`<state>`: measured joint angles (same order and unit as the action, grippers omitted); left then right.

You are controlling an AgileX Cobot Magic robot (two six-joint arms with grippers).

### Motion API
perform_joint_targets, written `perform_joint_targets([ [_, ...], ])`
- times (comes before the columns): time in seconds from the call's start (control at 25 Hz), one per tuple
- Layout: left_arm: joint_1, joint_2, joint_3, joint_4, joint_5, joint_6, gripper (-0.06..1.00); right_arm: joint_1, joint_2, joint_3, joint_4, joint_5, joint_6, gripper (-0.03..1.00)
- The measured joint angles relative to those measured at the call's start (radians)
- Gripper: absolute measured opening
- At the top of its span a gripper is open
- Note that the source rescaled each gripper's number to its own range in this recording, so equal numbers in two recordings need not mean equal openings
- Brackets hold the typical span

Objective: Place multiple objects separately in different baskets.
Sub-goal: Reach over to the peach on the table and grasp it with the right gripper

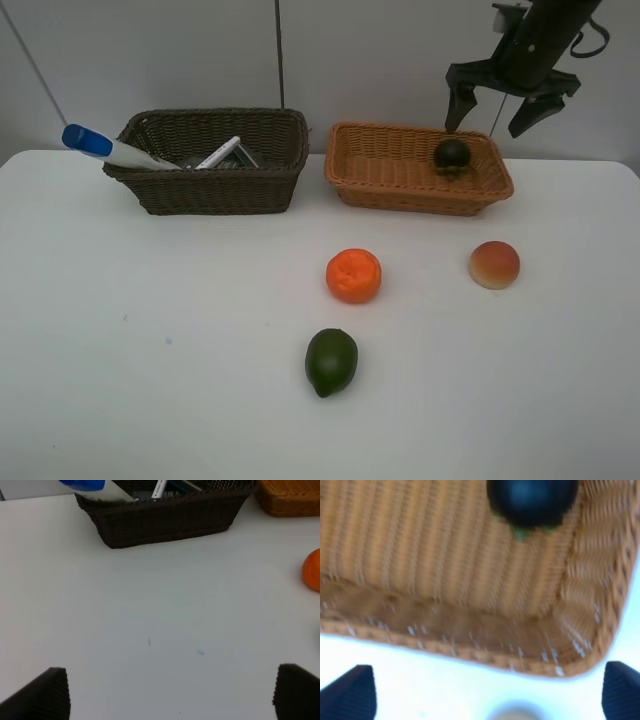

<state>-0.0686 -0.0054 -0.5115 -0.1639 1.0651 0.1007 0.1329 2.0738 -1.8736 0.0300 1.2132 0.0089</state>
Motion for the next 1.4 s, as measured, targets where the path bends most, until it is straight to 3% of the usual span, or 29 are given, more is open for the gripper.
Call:
perform_joint_targets([
  [0.28,0.000,0.000,0.000,0.000,0.000,0.000,1.00,0.000,-0.189,0.372,-0.030,-0.004,0.000,1.00],
  [0.52,0.000,0.000,0.000,0.000,0.000,0.000,1.00,0.000,-0.226,0.610,-0.030,-0.165,-0.001,1.00],
  [0.68,0.000,0.000,0.000,0.000,0.000,0.000,1.00,0.000,-0.215,0.657,-0.030,-0.265,-0.009,1.00],
  [1.4,0.000,0.000,0.000,0.000,0.000,0.000,1.00,-0.024,0.006,0.658,-0.078,-0.413,-0.009,1.00],
])
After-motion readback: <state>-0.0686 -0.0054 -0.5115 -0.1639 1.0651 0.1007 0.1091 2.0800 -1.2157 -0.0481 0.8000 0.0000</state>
